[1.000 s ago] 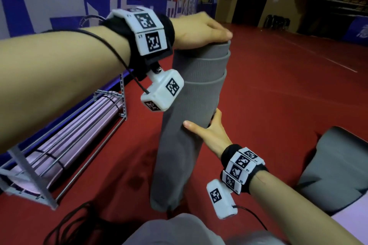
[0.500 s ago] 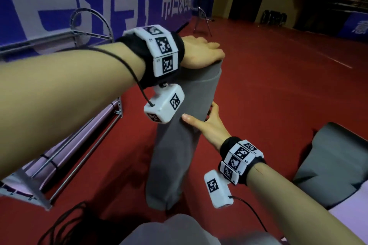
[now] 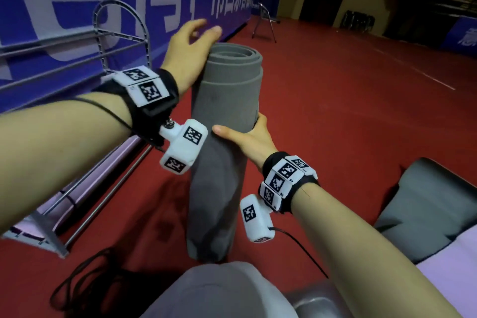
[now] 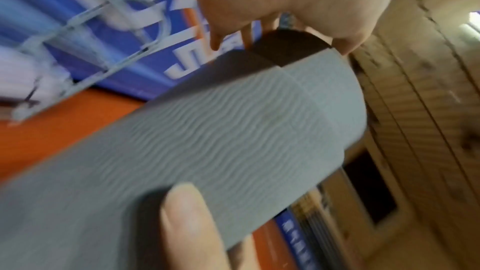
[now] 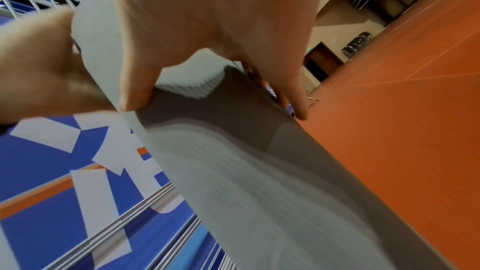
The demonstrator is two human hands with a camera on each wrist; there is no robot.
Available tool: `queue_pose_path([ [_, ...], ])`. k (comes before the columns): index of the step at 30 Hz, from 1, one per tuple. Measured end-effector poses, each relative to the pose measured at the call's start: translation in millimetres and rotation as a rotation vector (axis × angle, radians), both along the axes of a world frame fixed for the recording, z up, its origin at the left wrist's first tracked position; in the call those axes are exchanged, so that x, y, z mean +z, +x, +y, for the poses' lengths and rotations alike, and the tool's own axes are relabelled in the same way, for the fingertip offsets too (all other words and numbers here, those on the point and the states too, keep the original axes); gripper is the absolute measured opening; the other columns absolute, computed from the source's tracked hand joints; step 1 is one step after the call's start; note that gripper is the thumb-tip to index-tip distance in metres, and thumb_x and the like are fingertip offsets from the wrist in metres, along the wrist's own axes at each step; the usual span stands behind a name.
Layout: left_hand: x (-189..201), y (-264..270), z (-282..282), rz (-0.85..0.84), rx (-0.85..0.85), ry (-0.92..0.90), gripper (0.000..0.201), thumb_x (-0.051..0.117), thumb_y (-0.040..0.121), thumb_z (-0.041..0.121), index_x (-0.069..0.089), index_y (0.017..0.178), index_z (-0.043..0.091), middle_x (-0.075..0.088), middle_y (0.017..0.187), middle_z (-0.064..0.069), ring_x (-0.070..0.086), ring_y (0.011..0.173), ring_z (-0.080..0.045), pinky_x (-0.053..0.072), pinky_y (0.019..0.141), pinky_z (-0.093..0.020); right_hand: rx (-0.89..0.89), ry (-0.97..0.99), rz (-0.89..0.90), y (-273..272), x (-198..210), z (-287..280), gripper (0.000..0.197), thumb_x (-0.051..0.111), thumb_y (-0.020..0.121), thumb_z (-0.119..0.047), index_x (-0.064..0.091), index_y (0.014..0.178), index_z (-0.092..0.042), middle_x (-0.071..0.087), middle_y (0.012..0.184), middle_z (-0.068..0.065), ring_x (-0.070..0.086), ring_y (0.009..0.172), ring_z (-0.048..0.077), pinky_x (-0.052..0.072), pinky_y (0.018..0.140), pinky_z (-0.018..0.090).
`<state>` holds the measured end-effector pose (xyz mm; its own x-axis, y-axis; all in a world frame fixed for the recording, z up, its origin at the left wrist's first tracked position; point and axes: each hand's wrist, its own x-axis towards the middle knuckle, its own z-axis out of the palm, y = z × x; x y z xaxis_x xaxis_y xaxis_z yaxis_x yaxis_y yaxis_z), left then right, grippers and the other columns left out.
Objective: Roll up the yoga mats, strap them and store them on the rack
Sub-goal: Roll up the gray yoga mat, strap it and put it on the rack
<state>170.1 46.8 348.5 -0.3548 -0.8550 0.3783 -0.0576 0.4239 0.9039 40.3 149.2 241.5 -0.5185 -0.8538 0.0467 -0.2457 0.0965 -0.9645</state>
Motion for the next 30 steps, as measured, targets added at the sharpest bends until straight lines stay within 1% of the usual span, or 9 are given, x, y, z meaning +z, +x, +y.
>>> queue_pose_path([
  [2,-16.0,5.8,3.4,-0.017,-0.127,0.322,0.076,0.051,0.066,0.087,0.061,0.122,0.037,0.061,0.128,0.008,0.054,0.117,-0.013,0.044,0.095,-0.044,-0.033,-0.03,-0.019,0.9,-3.6,9.1,0.126,0.088,0.034,-0.06,0.03,0.141,-0.027,0.054,0.129,-0.012,0.055,0.117,0.01,0.046,0.104,0.036],
  [4,-19.3,7.9,16.5,-0.075,-0.287,0.49,0.063,0.041,0.076,0.083,0.069,0.105,0.035,0.072,0.104,0.004,0.063,0.102,-0.014,0.048,0.085,-0.039,-0.041,-0.046,-0.008,1.5,-4.3,19.5,0.127,0.089,0.034,-0.061,0.029,0.141,-0.028,0.054,0.13,-0.013,0.055,0.118,0.009,0.046,0.105,0.036],
  [10,-1.1,17.6,57.5,-0.037,-0.38,0.501,0.048,0.036,0.093,0.062,0.071,0.103,0.03,0.074,0.101,0.004,0.068,0.092,-0.012,0.053,0.071,-0.029,-0.031,-0.106,0.065,20.9,5.1,44.0,0.137,0.084,0.032,-0.073,0.021,0.144,-0.027,0.043,0.142,-0.008,0.047,0.129,0.012,0.042,0.109,0.04],
  [13,12.7,27.6,68.8,0.084,-0.432,0.501,0.047,0.036,0.095,0.054,0.069,0.115,0.026,0.072,0.11,-0.001,0.069,0.095,-0.012,0.053,0.078,-0.03,-0.066,-0.157,0.133,32.3,16.7,48.1,0.133,0.082,0.034,-0.072,0.025,0.144,-0.024,0.042,0.142,-0.007,0.045,0.13,0.013,0.041,0.109,0.041],
  [16,30.4,35.1,76.6,0.163,-0.437,0.488,0.044,0.038,0.095,0.05,0.071,0.108,0.024,0.072,0.109,-0.003,0.068,0.096,-0.014,0.052,0.084,-0.032,-0.109,-0.231,0.132,36.1,27.8,48.1,0.134,0.082,0.031,-0.075,0.026,0.144,-0.029,0.042,0.142,-0.009,0.043,0.132,0.014,0.04,0.109,0.042],
  [19,40.3,37.5,87.6,0.172,-0.406,0.456,0.043,0.038,0.097,0.047,0.07,0.112,0.021,0.073,0.107,-0.006,0.068,0.094,-0.015,0.052,0.079,-0.03,-0.105,-0.272,0.121,36.2,30.4,49.9,0.135,0.081,0.03,-0.079,0.025,0.143,-0.033,0.041,0.143,-0.01,0.043,0.132,0.014,0.041,0.108,0.044],
  [24,59.9,38.5,99.8,0.116,-0.356,0.438,0.043,0.038,0.097,0.047,0.072,0.094,0.02,0.074,0.096,-0.005,0.068,0.083,-0.014,0.05,0.077,-0.029,-0.097,-0.341,0.103,40.7,39.5,53.1,0.128,0.085,0.035,-0.067,0.028,0.144,-0.031,0.042,0.143,-0.008,0.043,0.132,0.013,0.04,0.109,0.044],
  [27,70.8,38.7,95.7,0.099,-0.365,0.413,0.047,0.039,0.096,0.05,0.07,0.111,0.019,0.071,0.11,-0.01,0.066,0.098,-0.021,0.049,0.092,-0.036,-0.085,-0.376,0.068,42.4,45.7,48.7,0.123,0.085,0.04,-0.062,0.03,0.145,-0.031,0.045,0.141,-0.01,0.046,0.13,0.011,0.041,0.108,0.042],
  [30,64.8,29.2,88.0,0.062,-0.401,0.425,0.055,0.038,0.095,0.058,0.066,0.121,0.019,0.069,0.116,-0.011,0.065,0.106,-0.022,0.047,0.097,-0.038,-0.067,-0.358,0.022,36.4,36.5,43.7,0.121,0.088,0.038,-0.065,0.033,0.14,-0.033,0.051,0.135,-0.012,0.052,0.123,0.008,0.045,0.105,0.04],
])
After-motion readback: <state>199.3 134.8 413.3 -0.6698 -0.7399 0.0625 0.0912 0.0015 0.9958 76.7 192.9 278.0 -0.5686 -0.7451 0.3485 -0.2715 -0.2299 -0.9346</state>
